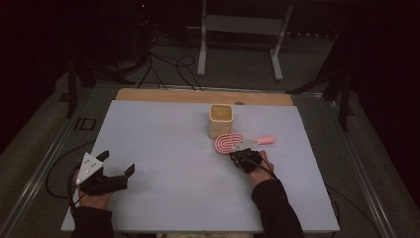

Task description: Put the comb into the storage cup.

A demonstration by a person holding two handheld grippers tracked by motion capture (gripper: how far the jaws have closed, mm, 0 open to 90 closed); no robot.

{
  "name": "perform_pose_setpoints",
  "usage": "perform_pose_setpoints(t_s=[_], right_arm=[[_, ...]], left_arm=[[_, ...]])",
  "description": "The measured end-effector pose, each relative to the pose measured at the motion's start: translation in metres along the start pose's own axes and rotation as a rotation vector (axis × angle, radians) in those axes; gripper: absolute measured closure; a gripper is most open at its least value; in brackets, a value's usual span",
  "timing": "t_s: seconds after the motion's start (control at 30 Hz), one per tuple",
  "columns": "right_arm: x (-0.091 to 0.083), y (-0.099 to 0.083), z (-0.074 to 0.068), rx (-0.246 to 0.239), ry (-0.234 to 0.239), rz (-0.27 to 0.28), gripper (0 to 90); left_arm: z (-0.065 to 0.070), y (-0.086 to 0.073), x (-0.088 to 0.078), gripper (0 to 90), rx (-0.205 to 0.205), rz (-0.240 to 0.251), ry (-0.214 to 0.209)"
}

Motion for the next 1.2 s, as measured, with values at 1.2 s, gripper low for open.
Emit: perform_pose_setpoints(t_s=[1.2], right_arm=[[-0.041,0.034,-0.011,0.060,0.115,0.180,62.6]], left_arm=[[-0.003,0.000,-0.002,0.0,-0.005,0.000,0.008]])
Point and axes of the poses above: each handheld gripper's, and its own axes: x roughly forward along the jaws, y roughly out of its top, z roughly to its right, the point moved 10 cm from there along x, roughly forward along the jaws, and after that the axes turned 6 degrees about x, right-handed, at the moved point
